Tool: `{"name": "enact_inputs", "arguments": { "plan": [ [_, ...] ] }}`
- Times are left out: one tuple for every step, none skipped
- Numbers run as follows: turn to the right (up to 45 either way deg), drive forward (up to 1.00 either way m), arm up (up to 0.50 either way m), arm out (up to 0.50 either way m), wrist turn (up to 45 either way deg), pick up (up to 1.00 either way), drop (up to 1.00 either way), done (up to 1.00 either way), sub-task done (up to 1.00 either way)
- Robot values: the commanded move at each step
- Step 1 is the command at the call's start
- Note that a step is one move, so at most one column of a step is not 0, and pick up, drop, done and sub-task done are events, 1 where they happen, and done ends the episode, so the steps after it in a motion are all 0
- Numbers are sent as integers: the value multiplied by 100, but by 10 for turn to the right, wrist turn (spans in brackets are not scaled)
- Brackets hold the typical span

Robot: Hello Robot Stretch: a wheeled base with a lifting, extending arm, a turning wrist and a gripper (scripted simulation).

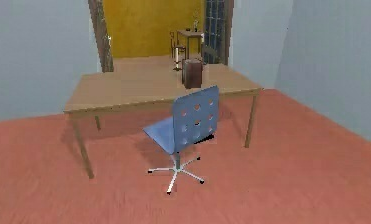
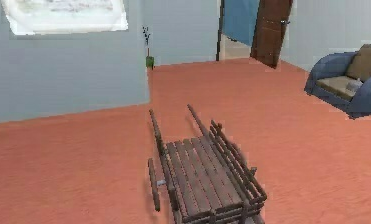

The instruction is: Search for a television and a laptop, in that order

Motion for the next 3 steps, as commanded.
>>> {"name": "enact_inputs", "arguments": {
  "plan": [
    [270, 0, 0, 0, 0, 0, 0, 0, 0],
    [0, 95, 0, 0, 0, 0, 0, 0, 0],
    [0, 15, 0, 0, 0, 0, 0, 0, 0]
  ]
}}
